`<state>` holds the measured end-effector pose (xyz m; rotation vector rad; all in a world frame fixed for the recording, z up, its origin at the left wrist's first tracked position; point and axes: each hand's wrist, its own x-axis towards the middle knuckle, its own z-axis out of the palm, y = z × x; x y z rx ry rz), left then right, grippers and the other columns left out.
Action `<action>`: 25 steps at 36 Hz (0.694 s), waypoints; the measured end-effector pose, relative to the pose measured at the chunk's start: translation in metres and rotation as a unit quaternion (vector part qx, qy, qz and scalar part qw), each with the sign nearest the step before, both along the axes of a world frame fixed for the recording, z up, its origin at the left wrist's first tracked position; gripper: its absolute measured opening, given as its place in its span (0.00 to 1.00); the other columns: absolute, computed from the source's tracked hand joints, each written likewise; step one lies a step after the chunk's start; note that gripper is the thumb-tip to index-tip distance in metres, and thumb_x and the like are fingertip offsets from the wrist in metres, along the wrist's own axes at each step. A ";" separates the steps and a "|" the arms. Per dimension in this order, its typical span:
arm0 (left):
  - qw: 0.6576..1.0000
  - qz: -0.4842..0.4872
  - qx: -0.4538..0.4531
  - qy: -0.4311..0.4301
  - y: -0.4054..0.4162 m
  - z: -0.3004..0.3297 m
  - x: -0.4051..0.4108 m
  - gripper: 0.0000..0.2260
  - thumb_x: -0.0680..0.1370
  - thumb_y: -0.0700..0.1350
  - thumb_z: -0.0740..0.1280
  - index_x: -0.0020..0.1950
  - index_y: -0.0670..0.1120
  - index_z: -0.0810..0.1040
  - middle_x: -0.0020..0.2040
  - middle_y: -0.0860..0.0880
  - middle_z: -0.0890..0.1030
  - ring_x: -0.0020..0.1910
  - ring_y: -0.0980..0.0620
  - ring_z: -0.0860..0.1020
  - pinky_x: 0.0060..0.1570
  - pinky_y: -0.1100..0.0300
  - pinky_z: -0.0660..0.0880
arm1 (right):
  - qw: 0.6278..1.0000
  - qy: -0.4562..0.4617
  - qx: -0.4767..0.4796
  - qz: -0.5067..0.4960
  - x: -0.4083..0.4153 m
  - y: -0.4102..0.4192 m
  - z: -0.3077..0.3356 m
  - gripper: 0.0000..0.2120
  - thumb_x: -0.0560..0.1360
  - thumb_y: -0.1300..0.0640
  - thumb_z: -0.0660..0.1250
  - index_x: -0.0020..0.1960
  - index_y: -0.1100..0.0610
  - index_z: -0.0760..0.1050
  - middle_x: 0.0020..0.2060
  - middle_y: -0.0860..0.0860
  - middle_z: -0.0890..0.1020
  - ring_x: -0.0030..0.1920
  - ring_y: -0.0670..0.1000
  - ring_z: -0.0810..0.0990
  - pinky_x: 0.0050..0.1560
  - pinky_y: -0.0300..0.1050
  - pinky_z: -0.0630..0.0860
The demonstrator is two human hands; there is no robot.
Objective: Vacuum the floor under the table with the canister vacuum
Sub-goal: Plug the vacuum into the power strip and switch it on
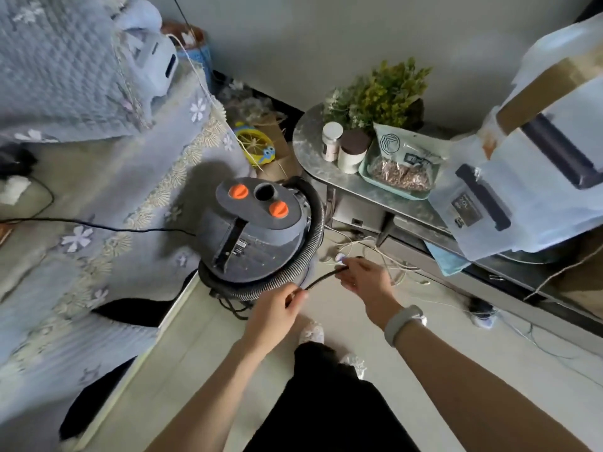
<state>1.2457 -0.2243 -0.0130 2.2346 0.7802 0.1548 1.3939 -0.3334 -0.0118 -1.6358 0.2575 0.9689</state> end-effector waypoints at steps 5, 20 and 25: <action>0.999 0.007 -0.003 -0.033 -0.001 0.003 0.012 0.16 0.76 0.52 0.63 0.35 0.41 0.76 0.21 0.57 0.63 0.29 0.55 0.67 0.28 0.61 0.61 | 0.963 0.163 0.128 -0.172 0.021 0.037 0.011 0.11 0.80 0.63 0.57 0.39 0.63 0.70 0.30 0.56 0.77 0.32 0.53 0.79 0.40 0.45 0.80; 0.939 0.236 -0.170 0.182 -0.108 -0.063 -0.045 0.14 0.77 0.55 0.66 0.37 0.48 0.74 0.29 0.52 0.73 0.31 0.54 0.72 0.36 0.59 0.67 | 0.940 0.179 0.044 0.288 -0.004 0.020 -0.059 0.11 0.82 0.61 0.54 0.41 0.58 0.66 0.26 0.53 0.65 0.21 0.49 0.65 0.24 0.37 0.68; 0.892 0.333 -0.241 0.186 -0.219 -0.100 -0.038 0.13 0.77 0.55 0.66 0.34 0.53 0.71 0.29 0.54 0.72 0.31 0.54 0.71 0.36 0.60 0.67 | 0.891 0.124 -0.003 0.437 -0.011 -0.051 -0.092 0.11 0.82 0.61 0.55 0.43 0.59 0.70 0.28 0.55 0.66 0.26 0.52 0.66 0.28 0.43 0.72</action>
